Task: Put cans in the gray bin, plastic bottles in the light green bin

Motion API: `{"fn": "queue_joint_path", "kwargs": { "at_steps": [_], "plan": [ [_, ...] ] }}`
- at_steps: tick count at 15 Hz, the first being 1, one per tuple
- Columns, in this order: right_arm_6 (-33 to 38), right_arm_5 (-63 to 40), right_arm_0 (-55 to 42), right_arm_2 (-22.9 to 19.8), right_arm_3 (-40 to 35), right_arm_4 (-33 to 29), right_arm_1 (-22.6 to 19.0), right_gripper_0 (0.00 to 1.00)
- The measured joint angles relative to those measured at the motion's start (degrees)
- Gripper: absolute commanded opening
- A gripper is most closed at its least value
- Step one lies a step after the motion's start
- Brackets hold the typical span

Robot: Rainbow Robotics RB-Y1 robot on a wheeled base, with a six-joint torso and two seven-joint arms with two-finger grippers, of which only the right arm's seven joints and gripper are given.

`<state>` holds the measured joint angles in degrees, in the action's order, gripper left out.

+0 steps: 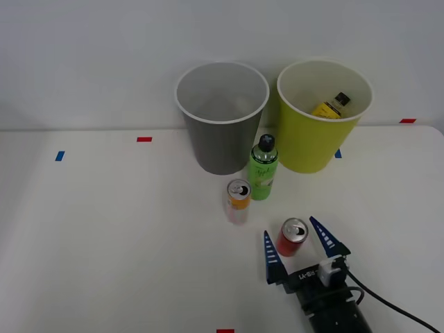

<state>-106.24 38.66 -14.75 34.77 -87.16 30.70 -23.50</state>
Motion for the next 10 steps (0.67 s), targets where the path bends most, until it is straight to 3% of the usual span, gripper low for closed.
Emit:
{"fn": "queue_joint_path", "kwargs": {
  "at_steps": [10],
  "plan": [
    [-1.5, -0.3, -0.1, -0.4, 0.0, -0.1, -0.5, 1.0]
  ]
}}
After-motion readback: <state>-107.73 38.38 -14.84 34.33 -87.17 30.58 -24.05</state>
